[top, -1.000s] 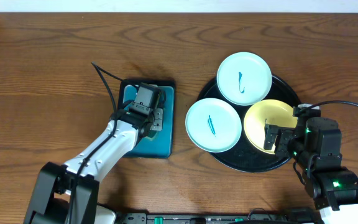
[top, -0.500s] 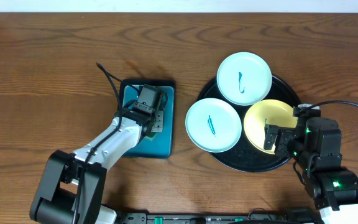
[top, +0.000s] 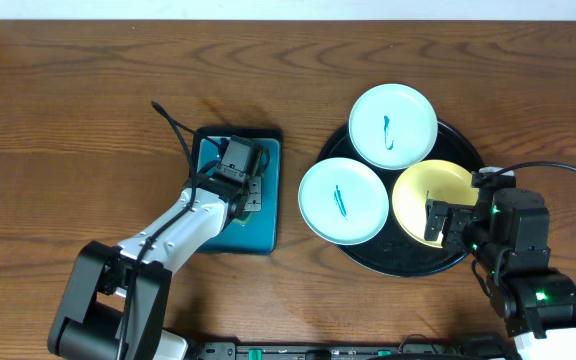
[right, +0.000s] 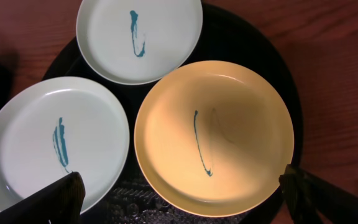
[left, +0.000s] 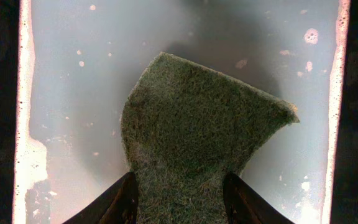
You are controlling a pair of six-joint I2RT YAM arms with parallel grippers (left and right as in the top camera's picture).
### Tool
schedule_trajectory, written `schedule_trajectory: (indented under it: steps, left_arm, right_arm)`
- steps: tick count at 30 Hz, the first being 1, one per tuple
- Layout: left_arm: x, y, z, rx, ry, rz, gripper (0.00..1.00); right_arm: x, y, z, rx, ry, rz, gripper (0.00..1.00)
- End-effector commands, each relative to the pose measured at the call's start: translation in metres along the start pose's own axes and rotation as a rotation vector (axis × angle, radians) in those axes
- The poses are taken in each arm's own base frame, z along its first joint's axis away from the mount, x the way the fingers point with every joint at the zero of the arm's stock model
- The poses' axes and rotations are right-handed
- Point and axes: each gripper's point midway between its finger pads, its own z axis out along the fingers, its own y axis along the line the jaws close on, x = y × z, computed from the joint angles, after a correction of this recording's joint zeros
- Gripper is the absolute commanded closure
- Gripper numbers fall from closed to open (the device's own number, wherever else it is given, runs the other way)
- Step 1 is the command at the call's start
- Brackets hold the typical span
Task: Clean dirty plates on tray and stack at the side
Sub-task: 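Lower the left gripper and pinch the green sponge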
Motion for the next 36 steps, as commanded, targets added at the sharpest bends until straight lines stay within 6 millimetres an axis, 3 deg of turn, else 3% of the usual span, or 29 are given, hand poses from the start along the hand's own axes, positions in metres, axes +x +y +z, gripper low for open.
schedule_trajectory:
  steps: [1,9,17,36]
  left_arm:
    - [0.005,0.012,0.005,-0.055,0.009,-0.033,0.54]
    - [0.003,0.011,0.004,-0.053,0.002,-0.034,0.55]
    - [-0.015,0.009,-0.012,-0.031,-0.076,-0.038,0.53]
    - [0.000,0.007,-0.003,-0.020,-0.017,-0.040,0.54]
  right_arm:
    - [-0.006,0.001,-0.004,-0.003,-0.014,0.015,0.01]
    - [-0.006,0.001,-0.004,-0.003,-0.014,0.015,0.01]
    - [-0.006,0.001,-0.004,-0.003,-0.014,0.015,0.01]
    - [-0.006,0.001,-0.004,-0.003,-0.015,0.015,0.01]
